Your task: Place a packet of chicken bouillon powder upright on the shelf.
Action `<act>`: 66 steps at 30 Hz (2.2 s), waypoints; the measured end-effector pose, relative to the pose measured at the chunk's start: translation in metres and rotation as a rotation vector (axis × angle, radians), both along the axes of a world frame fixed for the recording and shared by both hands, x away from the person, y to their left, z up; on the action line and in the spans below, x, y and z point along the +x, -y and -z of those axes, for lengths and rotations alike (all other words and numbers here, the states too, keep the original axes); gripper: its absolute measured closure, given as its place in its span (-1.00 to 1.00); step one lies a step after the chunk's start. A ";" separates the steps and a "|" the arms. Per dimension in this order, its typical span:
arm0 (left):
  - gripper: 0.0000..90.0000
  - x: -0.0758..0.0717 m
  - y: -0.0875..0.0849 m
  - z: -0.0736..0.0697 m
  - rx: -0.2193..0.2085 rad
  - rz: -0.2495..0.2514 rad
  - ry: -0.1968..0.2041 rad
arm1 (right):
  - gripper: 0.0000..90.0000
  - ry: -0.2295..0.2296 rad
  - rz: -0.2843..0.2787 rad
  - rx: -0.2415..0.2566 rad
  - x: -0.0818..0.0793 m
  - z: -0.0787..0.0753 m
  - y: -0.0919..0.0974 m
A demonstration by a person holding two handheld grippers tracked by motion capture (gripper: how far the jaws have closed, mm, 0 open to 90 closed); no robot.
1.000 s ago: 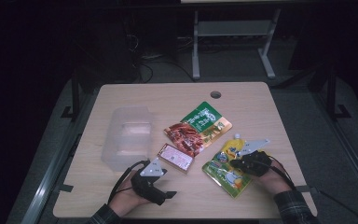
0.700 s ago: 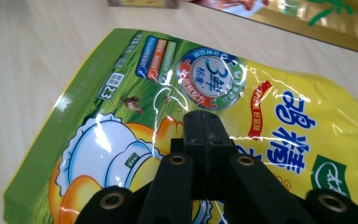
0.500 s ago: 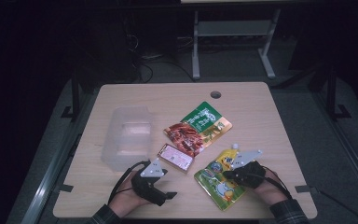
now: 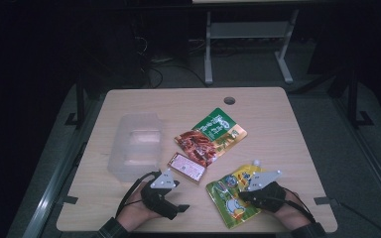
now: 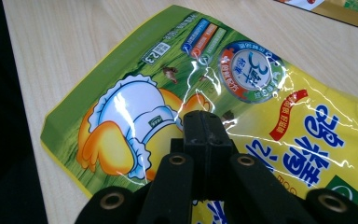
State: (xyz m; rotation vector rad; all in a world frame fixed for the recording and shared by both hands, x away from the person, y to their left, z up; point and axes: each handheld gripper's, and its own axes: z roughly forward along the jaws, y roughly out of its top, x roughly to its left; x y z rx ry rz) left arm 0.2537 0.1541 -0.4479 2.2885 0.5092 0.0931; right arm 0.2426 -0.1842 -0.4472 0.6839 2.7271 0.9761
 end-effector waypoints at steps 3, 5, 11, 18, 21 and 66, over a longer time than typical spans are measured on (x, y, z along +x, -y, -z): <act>-0.66 0.001 0.002 -0.002 -0.002 0.006 0.003 | 1.00 -0.003 0.019 0.015 -0.001 -0.001 0.003; -0.66 0.001 0.005 -0.003 -0.012 0.009 0.005 | 1.00 0.009 0.056 0.044 0.000 -0.005 0.009; -0.66 0.004 0.015 -0.009 -0.026 0.023 0.023 | 1.00 0.048 0.202 0.050 0.004 -0.013 0.039; -0.66 0.004 0.021 -0.008 -0.022 0.040 0.028 | 1.00 0.044 0.407 0.002 0.014 -0.007 0.086; -0.66 0.005 0.022 -0.007 -0.025 0.039 0.025 | 1.00 0.013 0.458 -0.009 0.020 0.000 0.097; -0.66 0.071 0.148 0.011 0.038 0.162 -0.047 | 1.00 -0.025 0.398 0.047 -0.042 -0.006 0.086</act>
